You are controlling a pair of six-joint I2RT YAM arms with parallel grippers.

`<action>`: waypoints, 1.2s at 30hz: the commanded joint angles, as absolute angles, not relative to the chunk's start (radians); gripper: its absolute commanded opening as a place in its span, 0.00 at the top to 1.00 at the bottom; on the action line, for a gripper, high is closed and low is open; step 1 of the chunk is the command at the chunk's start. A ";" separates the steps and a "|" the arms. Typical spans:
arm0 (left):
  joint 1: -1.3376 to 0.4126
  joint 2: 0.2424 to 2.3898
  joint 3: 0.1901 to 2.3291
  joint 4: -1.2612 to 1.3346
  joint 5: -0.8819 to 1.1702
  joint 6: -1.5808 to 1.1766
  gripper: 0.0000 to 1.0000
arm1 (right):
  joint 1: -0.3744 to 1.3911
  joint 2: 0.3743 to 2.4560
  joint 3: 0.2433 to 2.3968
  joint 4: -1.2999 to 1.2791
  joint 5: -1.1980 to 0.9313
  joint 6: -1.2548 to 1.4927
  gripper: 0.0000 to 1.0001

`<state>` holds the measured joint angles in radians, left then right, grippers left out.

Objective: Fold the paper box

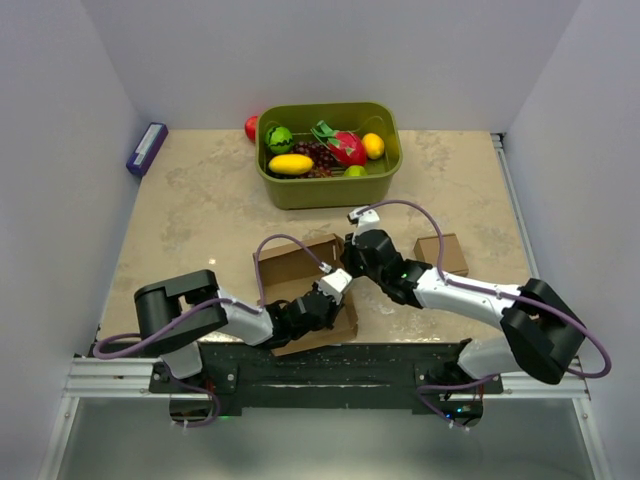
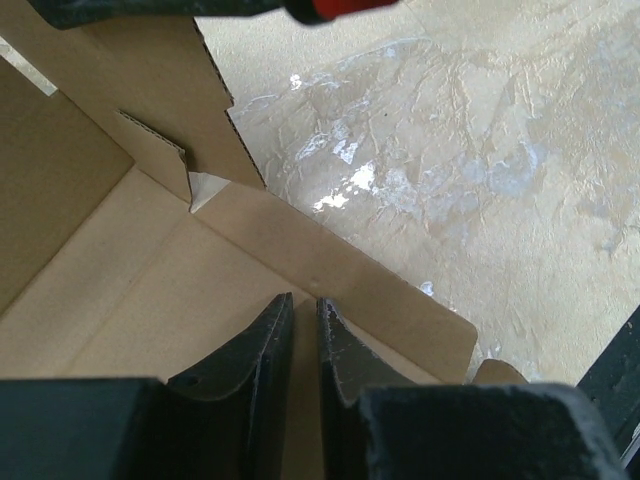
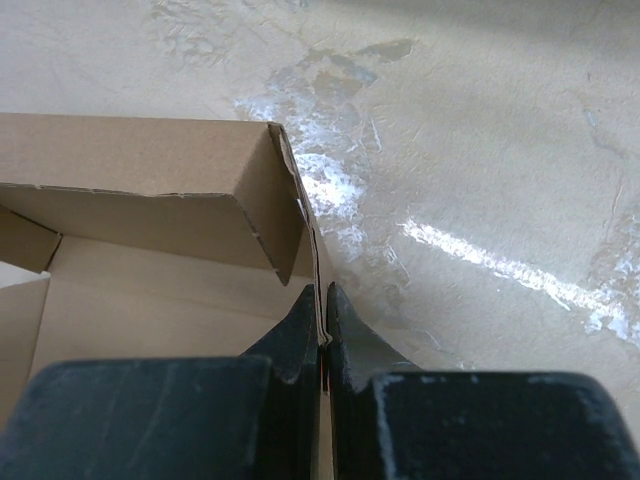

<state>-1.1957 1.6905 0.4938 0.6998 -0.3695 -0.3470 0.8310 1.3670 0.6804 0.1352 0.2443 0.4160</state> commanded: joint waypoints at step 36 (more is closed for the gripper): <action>-1.198 1.690 0.465 0.650 -0.407 -0.377 0.81 | 0.712 1.029 0.703 -0.121 0.281 0.545 0.28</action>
